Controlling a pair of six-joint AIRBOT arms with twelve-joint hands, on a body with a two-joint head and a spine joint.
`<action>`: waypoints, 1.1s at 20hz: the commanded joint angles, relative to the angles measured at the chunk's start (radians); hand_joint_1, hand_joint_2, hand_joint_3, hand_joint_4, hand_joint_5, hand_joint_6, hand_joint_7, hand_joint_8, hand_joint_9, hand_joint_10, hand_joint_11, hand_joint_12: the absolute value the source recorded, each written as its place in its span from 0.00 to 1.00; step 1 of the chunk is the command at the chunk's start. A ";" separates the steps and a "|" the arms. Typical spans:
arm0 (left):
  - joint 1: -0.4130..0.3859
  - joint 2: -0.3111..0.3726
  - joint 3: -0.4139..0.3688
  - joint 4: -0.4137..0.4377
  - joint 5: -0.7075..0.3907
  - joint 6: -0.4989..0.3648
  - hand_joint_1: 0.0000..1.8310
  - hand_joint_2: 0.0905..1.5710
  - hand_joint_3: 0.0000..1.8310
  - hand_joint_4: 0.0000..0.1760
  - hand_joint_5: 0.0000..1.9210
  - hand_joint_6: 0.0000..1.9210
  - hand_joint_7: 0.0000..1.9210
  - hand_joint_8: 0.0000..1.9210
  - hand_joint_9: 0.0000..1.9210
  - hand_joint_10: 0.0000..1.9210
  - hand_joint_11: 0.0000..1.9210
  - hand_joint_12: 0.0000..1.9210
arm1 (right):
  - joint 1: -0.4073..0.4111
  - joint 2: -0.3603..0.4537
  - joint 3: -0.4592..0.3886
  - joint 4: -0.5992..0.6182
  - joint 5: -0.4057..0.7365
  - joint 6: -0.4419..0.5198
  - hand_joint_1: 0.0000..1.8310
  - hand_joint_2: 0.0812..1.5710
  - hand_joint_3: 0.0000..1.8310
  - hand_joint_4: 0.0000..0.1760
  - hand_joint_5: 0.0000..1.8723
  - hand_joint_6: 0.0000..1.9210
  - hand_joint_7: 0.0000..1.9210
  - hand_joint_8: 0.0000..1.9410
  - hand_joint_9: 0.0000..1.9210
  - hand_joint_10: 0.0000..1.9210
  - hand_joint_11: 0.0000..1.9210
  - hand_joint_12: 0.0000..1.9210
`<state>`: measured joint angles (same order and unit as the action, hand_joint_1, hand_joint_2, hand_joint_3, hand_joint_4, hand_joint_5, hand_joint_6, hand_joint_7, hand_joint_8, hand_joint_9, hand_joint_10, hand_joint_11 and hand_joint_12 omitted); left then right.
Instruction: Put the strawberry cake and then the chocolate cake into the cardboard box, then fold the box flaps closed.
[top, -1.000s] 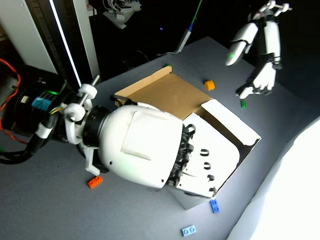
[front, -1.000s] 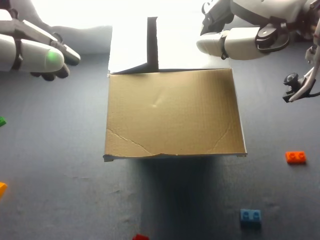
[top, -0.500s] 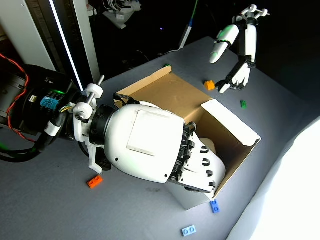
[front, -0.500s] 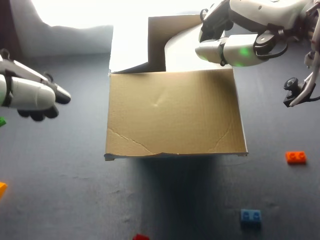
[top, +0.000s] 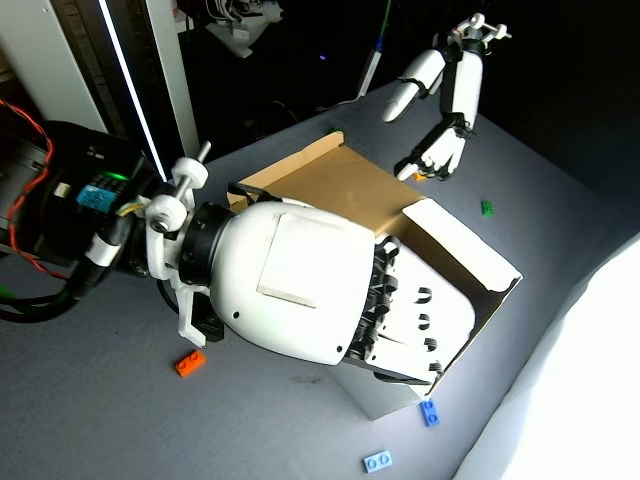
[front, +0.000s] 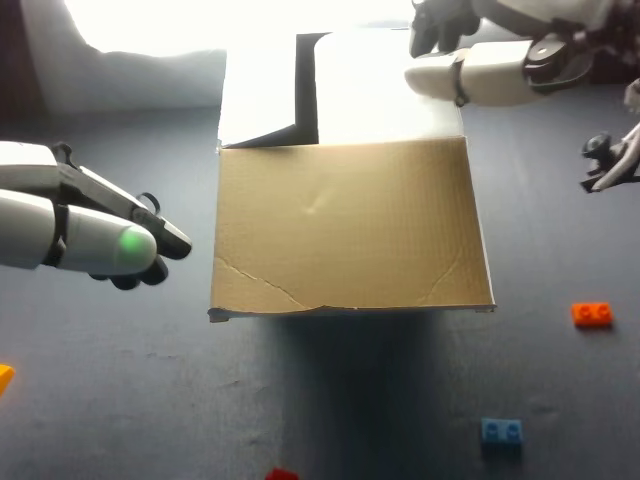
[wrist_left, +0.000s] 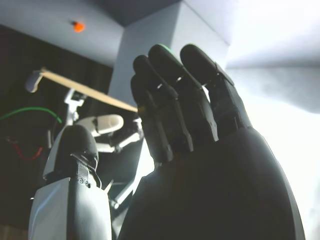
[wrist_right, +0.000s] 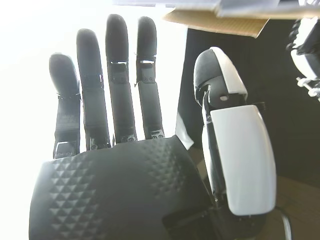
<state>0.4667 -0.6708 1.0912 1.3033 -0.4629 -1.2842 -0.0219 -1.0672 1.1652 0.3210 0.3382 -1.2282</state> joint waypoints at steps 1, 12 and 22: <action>-0.005 0.003 -0.004 -0.046 -0.031 -0.014 0.25 0.73 0.00 0.00 0.36 0.00 0.36 0.28 0.26 0.58 0.09 0.85 | 0.015 0.029 -0.003 -0.009 0.112 0.000 0.23 0.77 0.00 0.00 0.42 0.29 0.40 0.39 0.28 0.65 0.11 0.95; -0.026 -0.002 -0.050 -0.046 -0.045 -0.065 0.26 0.72 0.00 0.00 0.36 0.00 0.37 0.25 0.27 0.56 0.09 0.86 | -0.056 0.303 -0.130 0.108 0.148 0.036 0.18 0.79 0.00 0.00 0.37 0.36 0.36 0.44 0.23 0.69 0.09 0.94; -0.131 0.003 -0.025 -0.046 -0.040 -0.103 0.25 0.72 0.00 0.00 0.35 0.00 0.35 0.30 0.27 0.58 0.10 0.85 | -0.201 0.382 -0.139 0.169 0.161 0.072 0.20 0.79 0.00 0.00 0.38 0.35 0.37 0.41 0.25 0.65 0.10 0.92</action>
<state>0.3447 -0.6758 1.0641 1.3117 -0.4648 -1.3727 -0.2367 -0.7021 1.0237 0.4973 0.3828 -1.1629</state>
